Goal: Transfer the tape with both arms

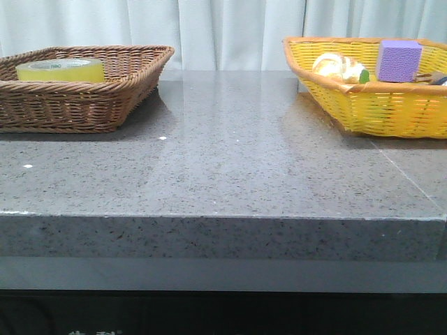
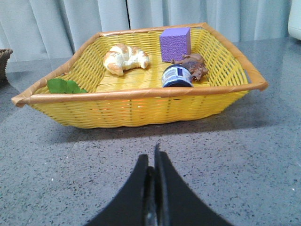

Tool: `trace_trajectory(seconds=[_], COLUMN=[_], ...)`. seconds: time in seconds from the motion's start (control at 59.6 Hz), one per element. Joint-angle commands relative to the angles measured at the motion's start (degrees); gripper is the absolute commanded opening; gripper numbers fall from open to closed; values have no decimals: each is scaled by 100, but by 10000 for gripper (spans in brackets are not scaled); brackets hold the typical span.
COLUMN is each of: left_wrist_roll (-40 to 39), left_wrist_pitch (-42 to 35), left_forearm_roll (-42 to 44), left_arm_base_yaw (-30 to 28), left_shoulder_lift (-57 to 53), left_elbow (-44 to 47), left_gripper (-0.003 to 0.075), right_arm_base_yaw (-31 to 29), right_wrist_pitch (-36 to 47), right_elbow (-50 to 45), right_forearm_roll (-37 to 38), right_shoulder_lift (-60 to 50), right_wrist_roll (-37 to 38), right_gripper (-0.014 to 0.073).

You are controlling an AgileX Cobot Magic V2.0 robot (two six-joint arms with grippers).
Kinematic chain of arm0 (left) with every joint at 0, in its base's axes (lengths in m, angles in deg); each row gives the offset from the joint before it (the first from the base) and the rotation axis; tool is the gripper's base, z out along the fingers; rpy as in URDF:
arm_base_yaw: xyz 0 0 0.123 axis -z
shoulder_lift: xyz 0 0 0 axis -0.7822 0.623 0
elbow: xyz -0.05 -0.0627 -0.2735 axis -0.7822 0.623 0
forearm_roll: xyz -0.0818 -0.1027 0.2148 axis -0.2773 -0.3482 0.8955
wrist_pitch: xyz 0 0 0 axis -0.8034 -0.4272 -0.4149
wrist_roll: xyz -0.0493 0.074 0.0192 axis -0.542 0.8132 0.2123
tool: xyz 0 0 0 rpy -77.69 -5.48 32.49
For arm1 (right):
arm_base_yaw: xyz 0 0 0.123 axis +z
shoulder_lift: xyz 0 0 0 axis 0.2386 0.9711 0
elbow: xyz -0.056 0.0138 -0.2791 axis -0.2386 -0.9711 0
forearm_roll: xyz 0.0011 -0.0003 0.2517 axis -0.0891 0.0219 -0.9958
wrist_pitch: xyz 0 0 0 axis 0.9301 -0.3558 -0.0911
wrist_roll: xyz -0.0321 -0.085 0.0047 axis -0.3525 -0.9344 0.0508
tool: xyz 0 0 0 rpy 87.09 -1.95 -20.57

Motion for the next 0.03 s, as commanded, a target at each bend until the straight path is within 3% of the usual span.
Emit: trace_trajectory(seconds=[0.0,0.017], left_wrist_roll=[-5,-5], left_wrist_pitch=[-484,-484], left_forearm_roll=[-40,-40], left_arm_base_yaw=[-8,-8], left_shoulder_lift=[-101,-101], left_elbow=[221,221], left_gripper=[-20,-20], right_arm_base_yaw=[9,9], right_wrist_pitch=[447,447], right_elbow=[149,149], right_forearm_roll=[-5,-5], right_shoulder_lift=[-153,-153], right_wrist_roll=[-38,-38], right_gripper=[-69,-69])
